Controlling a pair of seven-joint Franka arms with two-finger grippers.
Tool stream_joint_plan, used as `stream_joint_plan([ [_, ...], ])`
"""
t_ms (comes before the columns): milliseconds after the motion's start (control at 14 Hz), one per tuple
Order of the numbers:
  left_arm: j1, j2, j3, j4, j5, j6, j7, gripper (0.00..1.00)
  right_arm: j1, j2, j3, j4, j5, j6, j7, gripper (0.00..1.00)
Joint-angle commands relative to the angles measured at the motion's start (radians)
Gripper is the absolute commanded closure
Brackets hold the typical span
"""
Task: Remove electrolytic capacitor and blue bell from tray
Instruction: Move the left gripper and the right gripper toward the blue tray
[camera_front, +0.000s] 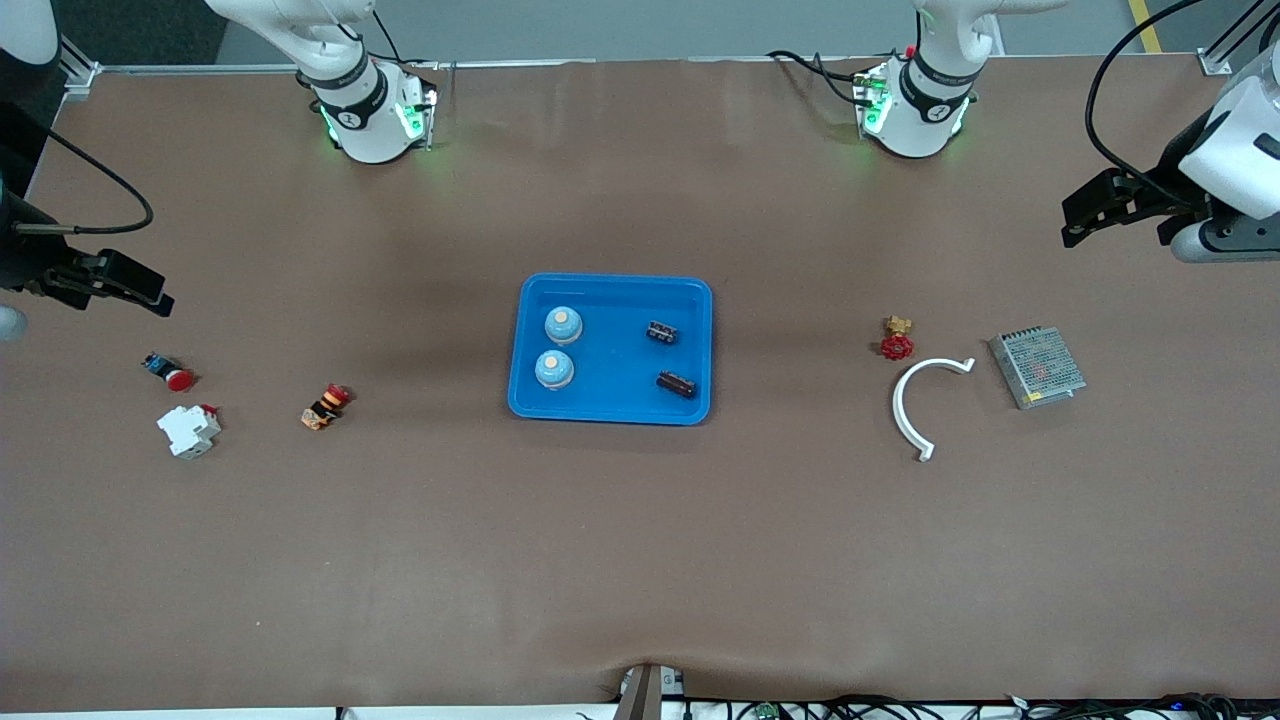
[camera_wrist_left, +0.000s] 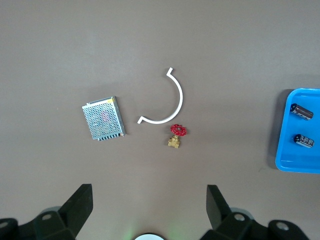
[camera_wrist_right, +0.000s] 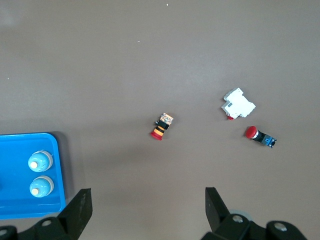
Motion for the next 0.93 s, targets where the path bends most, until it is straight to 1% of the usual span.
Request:
stream_joint_plan([
  [0,0.007,-0.012,-0.005,0.005,-0.012,-0.019,0.025,0.0,-0.002,-0.026,0.002,-0.028,0.003,0.013,0.005,0.0],
  [285,0.015,-0.009,0.0,0.018,-0.015,-0.019,0.026,0.0,-0.002,-0.026,0.002,-0.028,0.003,0.013,0.005,0.0],
  [427,0.015,0.001,0.002,0.032,-0.044,-0.019,0.023,0.0,-0.001,-0.026,0.002,-0.035,0.005,0.016,0.005,0.0],
  [641,-0.008,0.024,-0.009,0.026,-0.053,-0.019,-0.001,0.0,0.001,-0.032,0.002,-0.08,0.027,0.056,0.005,0.0],
  [712,-0.023,0.041,-0.027,0.025,-0.058,-0.017,-0.023,0.0,0.001,-0.029,0.002,-0.083,0.031,0.059,0.005,0.0],
  [855,-0.033,0.064,-0.034,0.022,-0.099,-0.011,-0.107,0.0,0.004,-0.034,0.002,-0.124,0.031,0.089,0.006,0.0],
])
